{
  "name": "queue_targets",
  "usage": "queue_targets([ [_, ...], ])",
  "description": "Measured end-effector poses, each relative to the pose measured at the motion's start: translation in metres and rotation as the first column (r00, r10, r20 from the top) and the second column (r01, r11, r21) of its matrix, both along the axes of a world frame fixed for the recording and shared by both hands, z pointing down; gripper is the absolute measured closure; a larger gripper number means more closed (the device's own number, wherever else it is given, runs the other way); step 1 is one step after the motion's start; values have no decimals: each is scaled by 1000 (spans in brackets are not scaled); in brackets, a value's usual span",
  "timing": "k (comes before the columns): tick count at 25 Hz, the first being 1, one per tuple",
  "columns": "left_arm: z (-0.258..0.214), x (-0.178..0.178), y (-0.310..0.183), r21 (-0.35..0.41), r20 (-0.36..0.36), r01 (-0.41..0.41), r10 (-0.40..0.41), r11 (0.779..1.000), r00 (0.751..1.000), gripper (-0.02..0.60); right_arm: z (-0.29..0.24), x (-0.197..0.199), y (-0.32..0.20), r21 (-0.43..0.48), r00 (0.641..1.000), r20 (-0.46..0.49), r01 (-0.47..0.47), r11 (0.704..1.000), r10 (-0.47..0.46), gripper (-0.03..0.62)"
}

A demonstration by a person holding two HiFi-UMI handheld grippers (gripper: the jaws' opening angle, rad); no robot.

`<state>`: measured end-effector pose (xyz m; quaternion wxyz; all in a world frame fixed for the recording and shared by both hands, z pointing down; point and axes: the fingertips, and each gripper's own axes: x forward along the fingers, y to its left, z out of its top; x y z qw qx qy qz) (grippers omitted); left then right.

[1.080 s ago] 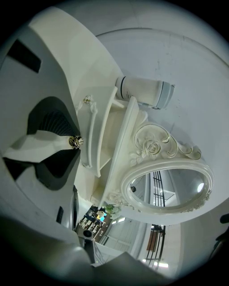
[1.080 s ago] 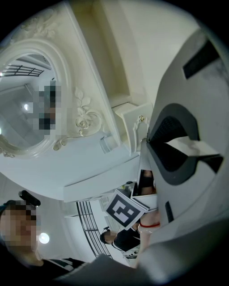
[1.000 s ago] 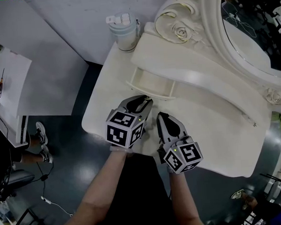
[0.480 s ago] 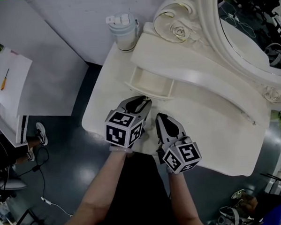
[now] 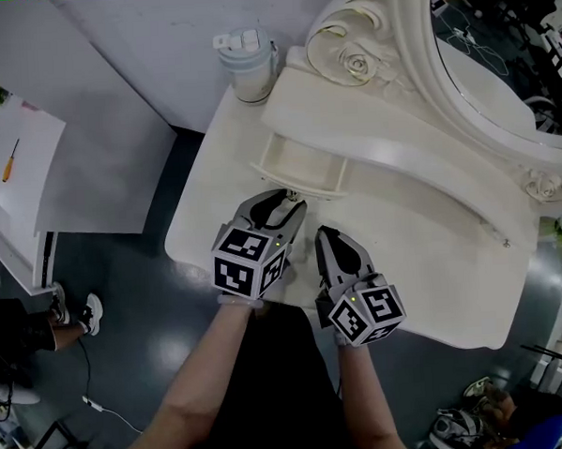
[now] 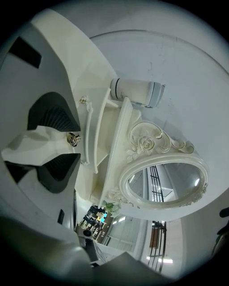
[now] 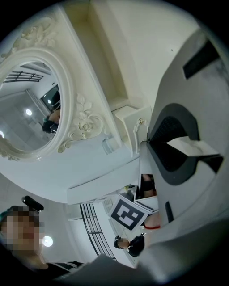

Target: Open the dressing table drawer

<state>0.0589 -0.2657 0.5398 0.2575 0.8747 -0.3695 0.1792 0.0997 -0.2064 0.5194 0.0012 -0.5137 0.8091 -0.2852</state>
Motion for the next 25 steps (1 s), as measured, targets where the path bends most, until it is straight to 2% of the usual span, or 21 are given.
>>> queue_targets([
  [3,-4,-4,4,17,9,-7,7,1000,1000,414,-7,0,2,20,1000,-9,-1,1000,1,588],
  [11,-25,-16,15,81,19,-35,33,996,999,580,-36,5,9,87,998,-71,3,996,3,589],
  [25,-100,-23,36,221,-120,-88,117,971,986,581,-107,8,22,204,990,-141,33,978,-3,589],
])
